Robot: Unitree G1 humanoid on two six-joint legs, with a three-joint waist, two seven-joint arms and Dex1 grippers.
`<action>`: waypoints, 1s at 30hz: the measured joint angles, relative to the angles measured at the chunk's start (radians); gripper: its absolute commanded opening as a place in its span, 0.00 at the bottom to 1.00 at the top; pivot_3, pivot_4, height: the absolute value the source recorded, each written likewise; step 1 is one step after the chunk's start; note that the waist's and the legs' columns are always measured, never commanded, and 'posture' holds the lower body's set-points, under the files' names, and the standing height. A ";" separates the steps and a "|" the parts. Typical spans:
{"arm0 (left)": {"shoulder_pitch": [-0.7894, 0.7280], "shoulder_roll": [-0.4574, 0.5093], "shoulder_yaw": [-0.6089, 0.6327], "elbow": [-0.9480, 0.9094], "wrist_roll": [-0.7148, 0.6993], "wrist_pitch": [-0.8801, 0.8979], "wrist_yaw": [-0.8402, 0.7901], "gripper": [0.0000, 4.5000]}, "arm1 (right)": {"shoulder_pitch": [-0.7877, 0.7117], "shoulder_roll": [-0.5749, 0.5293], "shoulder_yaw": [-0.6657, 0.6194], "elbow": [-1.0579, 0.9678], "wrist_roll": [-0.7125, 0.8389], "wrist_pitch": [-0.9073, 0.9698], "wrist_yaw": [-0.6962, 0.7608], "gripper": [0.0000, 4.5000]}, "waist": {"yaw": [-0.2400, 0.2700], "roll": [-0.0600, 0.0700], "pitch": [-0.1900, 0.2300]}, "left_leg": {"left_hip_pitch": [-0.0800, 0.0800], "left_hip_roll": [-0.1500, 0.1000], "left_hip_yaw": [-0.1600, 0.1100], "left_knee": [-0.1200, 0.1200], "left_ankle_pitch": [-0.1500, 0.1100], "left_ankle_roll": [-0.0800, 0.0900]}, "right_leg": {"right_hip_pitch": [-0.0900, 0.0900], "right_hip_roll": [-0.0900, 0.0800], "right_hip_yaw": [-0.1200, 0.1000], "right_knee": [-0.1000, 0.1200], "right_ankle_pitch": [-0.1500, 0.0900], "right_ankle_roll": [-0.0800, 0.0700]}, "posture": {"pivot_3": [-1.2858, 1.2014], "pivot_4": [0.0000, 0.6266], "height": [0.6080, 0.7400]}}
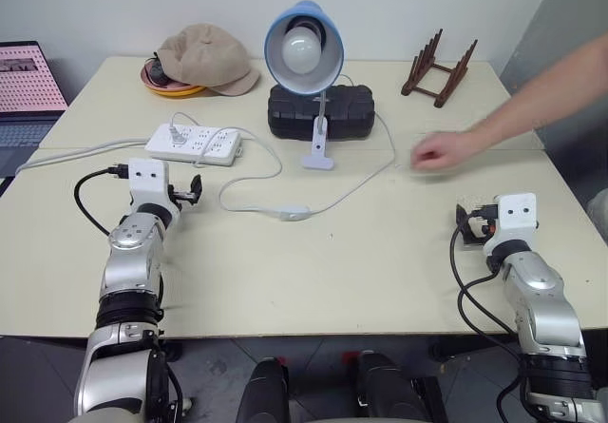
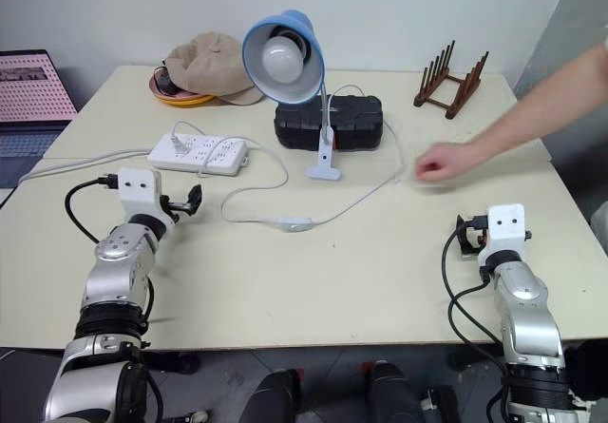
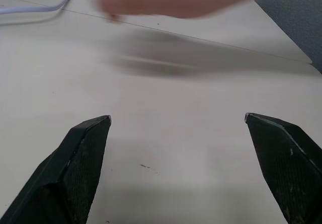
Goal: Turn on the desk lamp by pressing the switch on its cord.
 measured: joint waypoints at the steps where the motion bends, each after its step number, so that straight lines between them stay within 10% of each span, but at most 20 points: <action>1: 0.000 0.000 0.000 -0.001 -0.001 0.001 -0.002 1.00 | 0.000 0.000 0.000 0.000 0.000 0.000 0.000 1.00 | 0.000 0.000 0.000 | 0.000 0.000 0.000 0.000 0.000 0.000 | 0.000 0.000 0.000 0.000 0.000 0.000 | 0.52 0.24 1.00; 11: 0.001 0.036 -0.012 -0.004 0.003 0.001 -0.071 1.00 | 0.014 -0.001 0.003 -0.009 0.002 0.002 0.015 1.00 | -0.001 0.000 0.000 | 0.000 0.000 0.000 0.000 0.000 0.000 | 0.000 0.000 0.000 0.000 0.000 0.000 | 0.52 0.24 1.00; 21: -0.102 0.262 -0.247 -0.153 -0.064 0.099 -0.801 1.00 | 0.054 -0.178 0.171 -0.396 0.407 0.237 0.547 1.00 | -0.002 0.000 0.000 | 0.000 0.000 0.000 0.000 0.000 0.000 | 0.001 0.000 -0.001 -0.001 -0.001 -0.001 | 0.52 0.24 1.00; 30: -0.326 0.166 -0.482 0.023 0.035 -0.040 -1.116 1.00 | 0.024 -0.173 0.291 -0.471 0.468 0.327 0.569 1.00 | 0.000 0.000 0.000 | -0.002 0.000 -0.001 0.002 0.000 0.000 | 0.000 0.000 -0.001 -0.001 -0.001 -0.001 | 0.52 0.24 1.00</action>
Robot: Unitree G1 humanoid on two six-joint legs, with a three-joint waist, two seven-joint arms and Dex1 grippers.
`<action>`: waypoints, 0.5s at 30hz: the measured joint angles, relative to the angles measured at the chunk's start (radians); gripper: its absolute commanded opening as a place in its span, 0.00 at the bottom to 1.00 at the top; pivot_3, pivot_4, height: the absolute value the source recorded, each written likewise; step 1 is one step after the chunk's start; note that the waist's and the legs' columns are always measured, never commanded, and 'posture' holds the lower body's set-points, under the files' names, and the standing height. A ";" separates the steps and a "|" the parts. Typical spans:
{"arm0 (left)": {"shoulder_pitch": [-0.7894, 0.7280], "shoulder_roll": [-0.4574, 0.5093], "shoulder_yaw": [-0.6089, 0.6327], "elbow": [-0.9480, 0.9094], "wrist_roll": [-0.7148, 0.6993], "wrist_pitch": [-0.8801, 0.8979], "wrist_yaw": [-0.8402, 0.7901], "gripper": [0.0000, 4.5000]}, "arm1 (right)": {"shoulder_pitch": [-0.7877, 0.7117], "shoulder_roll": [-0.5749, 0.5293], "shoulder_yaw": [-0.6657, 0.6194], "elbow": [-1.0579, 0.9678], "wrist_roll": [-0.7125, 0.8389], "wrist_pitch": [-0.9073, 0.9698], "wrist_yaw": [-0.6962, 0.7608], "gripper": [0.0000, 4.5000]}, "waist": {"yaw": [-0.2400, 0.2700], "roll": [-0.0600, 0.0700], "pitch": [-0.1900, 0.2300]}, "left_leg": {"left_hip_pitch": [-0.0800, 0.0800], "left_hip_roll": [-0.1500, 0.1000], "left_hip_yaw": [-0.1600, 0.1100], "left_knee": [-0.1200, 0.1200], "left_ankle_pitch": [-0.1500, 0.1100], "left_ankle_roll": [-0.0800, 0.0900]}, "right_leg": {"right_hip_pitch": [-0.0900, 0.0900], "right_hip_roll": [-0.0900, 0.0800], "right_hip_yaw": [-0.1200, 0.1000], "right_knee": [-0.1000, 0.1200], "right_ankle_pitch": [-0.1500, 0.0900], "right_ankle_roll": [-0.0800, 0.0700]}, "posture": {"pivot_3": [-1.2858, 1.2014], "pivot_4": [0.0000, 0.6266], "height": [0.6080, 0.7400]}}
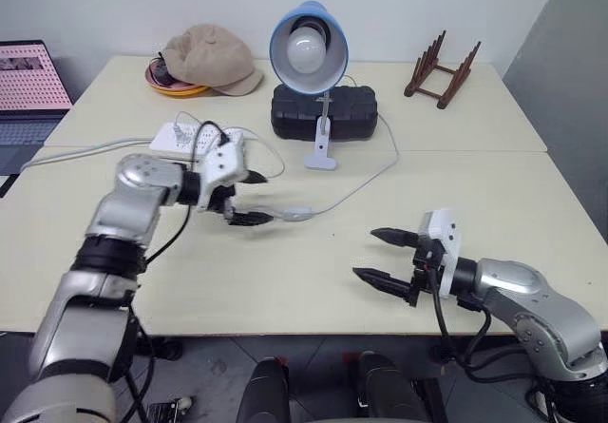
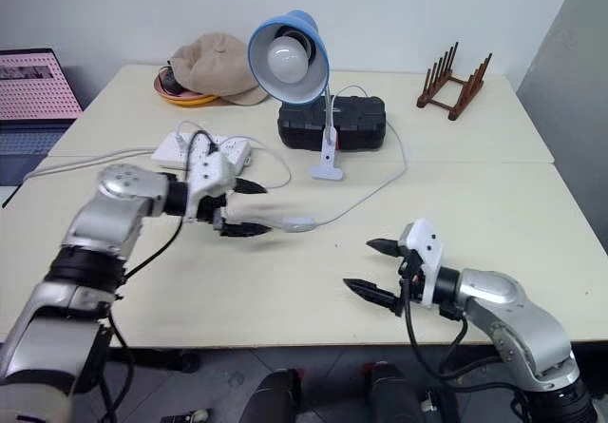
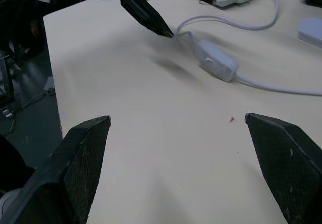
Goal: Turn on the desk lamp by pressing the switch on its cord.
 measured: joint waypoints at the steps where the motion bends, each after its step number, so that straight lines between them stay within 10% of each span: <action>1: -0.013 -0.012 -0.013 0.033 0.011 -0.015 -0.015 1.00 | 0.001 0.004 0.001 -0.002 -0.003 0.000 -0.009 1.00 | -0.002 0.000 0.000 | 0.000 0.000 0.000 0.000 0.000 0.000 | 0.000 0.000 0.000 0.000 0.000 0.000 | 0.52 0.24 1.00; 10: -0.105 -0.064 -0.081 0.306 0.125 -0.242 -0.102 1.00 | 0.111 0.015 -0.001 -0.027 -0.036 -0.024 -0.068 1.00 | -0.003 0.000 0.000 | -0.001 0.000 0.000 -0.001 0.000 0.000 | -0.001 0.001 0.000 0.000 -0.001 0.000 | 0.52 0.24 1.00; 15: -0.164 -0.099 -0.080 0.438 0.163 -0.318 -0.099 0.79 | 0.153 0.017 -0.002 -0.030 -0.067 -0.061 -0.083 1.00 | -0.001 0.000 0.000 | -0.001 0.000 0.000 0.000 0.000 0.000 | -0.001 0.000 0.000 0.000 0.000 0.001 | 0.52 0.24 1.00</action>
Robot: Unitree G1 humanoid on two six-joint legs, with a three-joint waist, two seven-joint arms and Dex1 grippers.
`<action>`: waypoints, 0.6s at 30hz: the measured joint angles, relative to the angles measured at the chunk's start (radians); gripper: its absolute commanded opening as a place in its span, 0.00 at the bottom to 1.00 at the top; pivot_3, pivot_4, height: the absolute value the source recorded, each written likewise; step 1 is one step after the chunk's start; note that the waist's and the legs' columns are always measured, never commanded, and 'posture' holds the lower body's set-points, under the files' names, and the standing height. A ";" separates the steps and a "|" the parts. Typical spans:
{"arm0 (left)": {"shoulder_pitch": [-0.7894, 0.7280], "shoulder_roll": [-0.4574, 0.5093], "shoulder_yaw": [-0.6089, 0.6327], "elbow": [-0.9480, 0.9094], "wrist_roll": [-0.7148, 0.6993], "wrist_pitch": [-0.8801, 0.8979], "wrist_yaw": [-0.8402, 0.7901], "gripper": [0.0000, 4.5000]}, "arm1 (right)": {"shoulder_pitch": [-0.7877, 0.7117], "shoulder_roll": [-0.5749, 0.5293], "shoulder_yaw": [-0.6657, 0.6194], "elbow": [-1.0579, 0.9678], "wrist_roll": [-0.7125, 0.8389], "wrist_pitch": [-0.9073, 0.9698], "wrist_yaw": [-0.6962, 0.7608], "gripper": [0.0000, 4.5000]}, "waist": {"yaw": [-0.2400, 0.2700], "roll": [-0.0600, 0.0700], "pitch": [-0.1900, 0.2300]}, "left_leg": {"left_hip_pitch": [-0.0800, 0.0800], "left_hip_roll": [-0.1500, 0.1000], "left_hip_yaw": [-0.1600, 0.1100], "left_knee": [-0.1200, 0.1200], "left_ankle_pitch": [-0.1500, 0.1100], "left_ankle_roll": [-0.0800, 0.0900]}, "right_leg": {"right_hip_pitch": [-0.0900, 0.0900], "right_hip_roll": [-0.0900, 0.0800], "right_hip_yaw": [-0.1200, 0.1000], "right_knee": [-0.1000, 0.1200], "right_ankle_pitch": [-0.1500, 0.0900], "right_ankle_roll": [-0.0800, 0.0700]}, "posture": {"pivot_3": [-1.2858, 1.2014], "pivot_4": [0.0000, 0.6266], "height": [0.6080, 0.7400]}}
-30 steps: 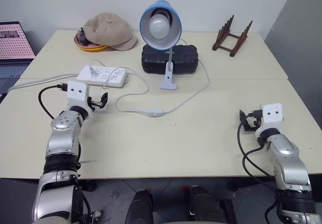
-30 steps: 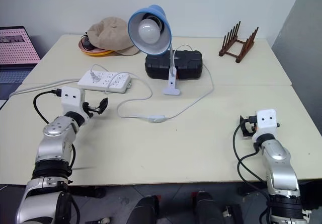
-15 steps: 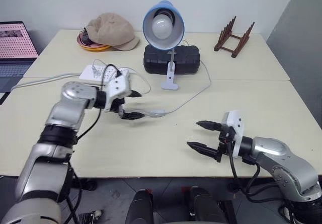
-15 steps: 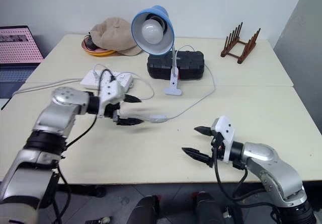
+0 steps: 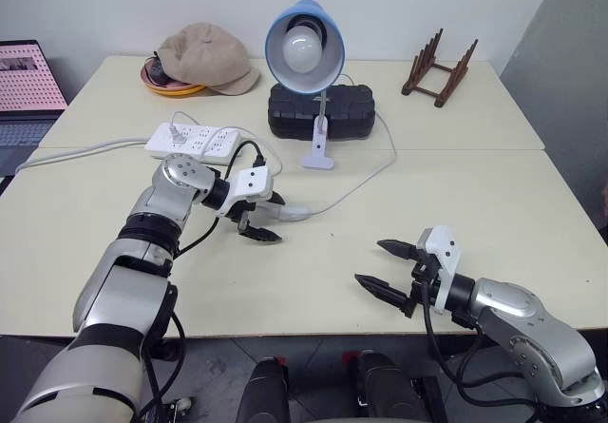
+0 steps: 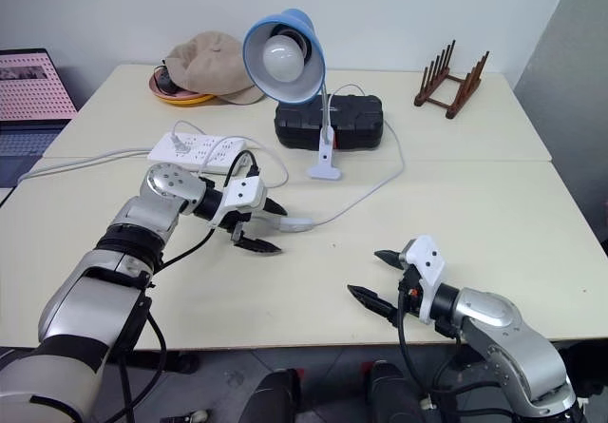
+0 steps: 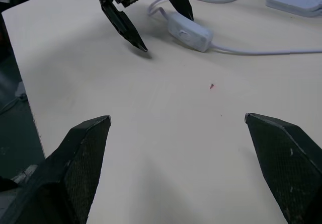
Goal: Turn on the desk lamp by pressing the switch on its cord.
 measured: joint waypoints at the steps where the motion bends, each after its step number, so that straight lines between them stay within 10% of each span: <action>1: -0.010 -0.010 0.000 0.022 0.004 -0.013 0.001 0.75 | 0.001 0.000 0.000 0.000 0.000 -0.008 -0.002 1.00 | 0.000 0.000 0.000 | 0.000 0.000 0.000 0.000 0.000 0.000 | 0.000 0.000 0.000 0.000 0.000 0.000 | 0.52 0.24 1.00; 15: -0.045 -0.047 0.004 0.143 0.069 -0.102 0.051 0.09 | 0.010 0.001 -0.008 0.000 0.000 -0.028 -0.004 1.00 | 0.000 0.000 0.000 | 0.000 0.000 0.000 0.000 0.000 0.000 | 0.000 0.000 0.000 0.001 0.000 0.000 | 0.52 0.24 1.00; 18: -0.045 -0.051 0.010 0.150 0.069 -0.102 0.060 0.07 | 0.002 0.001 -0.009 0.000 0.001 -0.026 -0.005 1.00 | 0.000 0.000 0.000 | 0.000 0.000 0.000 0.000 0.000 0.000 | 0.000 0.000 0.000 0.001 0.000 0.000 | 0.52 0.24 1.00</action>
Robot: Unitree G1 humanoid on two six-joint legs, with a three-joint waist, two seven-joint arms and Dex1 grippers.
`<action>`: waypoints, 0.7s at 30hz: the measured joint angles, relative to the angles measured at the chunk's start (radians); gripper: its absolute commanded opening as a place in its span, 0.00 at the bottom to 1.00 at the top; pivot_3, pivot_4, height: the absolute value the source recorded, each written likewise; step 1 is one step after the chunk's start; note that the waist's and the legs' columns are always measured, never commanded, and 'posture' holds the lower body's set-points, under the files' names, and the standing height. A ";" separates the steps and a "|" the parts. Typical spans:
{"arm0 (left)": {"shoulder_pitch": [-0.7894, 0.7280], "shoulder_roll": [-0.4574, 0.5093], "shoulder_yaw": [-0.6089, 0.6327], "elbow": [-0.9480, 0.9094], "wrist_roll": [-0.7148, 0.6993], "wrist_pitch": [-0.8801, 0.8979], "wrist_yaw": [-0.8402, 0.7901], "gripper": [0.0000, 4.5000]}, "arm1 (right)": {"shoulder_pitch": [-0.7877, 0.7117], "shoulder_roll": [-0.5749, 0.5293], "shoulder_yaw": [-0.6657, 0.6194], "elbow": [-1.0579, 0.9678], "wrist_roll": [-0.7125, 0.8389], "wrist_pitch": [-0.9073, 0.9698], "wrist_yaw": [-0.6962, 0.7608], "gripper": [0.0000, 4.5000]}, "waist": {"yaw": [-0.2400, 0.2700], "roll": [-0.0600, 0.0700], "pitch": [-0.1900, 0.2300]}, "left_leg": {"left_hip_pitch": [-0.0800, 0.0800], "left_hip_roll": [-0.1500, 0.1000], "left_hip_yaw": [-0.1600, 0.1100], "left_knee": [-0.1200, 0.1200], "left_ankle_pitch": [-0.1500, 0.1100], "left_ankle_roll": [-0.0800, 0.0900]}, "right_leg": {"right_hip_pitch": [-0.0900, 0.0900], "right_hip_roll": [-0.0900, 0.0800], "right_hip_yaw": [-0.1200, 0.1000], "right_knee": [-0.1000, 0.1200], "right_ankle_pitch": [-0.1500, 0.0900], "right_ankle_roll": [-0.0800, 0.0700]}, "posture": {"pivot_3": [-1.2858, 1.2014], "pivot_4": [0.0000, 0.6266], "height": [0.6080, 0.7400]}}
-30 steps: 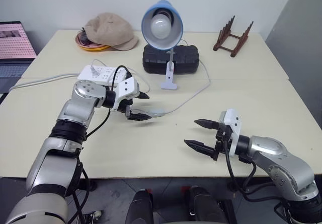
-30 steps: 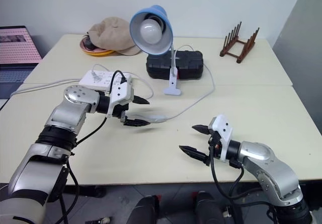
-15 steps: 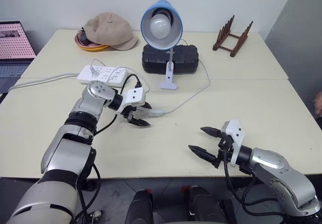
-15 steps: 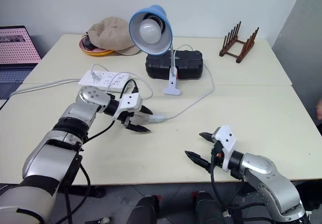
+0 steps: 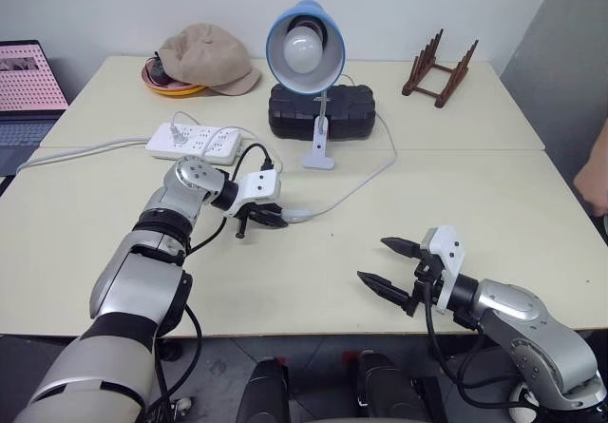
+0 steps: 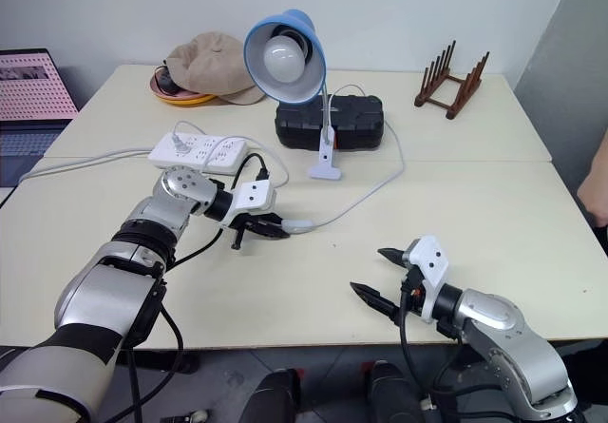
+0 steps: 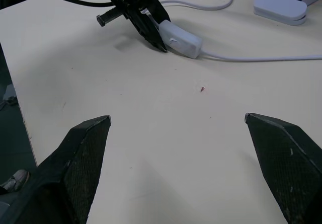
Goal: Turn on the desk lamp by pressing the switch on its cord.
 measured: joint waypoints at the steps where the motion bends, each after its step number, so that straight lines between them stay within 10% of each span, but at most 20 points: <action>1: 0.000 -0.002 0.004 0.000 -0.001 0.005 -0.001 0.07 | -0.003 0.000 -0.001 0.000 0.001 0.001 -0.001 1.00 | 0.000 0.000 0.000 | 0.000 0.000 0.000 0.000 0.000 0.000 | 0.000 0.000 0.000 0.000 0.000 0.000 | 0.52 0.24 1.00; 4: -0.001 -0.021 0.037 -0.002 -0.030 0.091 -0.045 0.07 | -0.004 0.009 -0.010 0.000 0.009 0.018 -0.015 1.00 | 0.000 0.000 0.000 | 0.000 0.000 0.000 0.000 0.000 0.000 | 0.000 0.000 0.000 0.000 0.000 0.000 | 0.52 0.24 1.00; 10: 0.043 -0.014 0.094 -0.391 -0.348 0.832 -0.190 0.07 | 0.001 0.163 -0.125 0.000 0.259 0.173 -0.134 1.00 | -0.009 0.000 0.000 | -0.001 0.000 -0.002 0.000 0.000 0.000 | 0.000 0.000 -0.001 0.001 0.000 0.000 | 0.52 0.24 1.00; 21: 0.304 -0.108 0.366 -1.068 -0.786 1.648 0.148 0.07 | -0.165 0.414 -0.232 0.046 0.902 0.259 -0.531 1.00 | -0.025 0.001 0.000 | 0.002 0.001 -0.004 0.000 0.002 0.002 | 0.001 0.001 -0.002 0.003 0.001 -0.002 | 0.52 0.24 1.00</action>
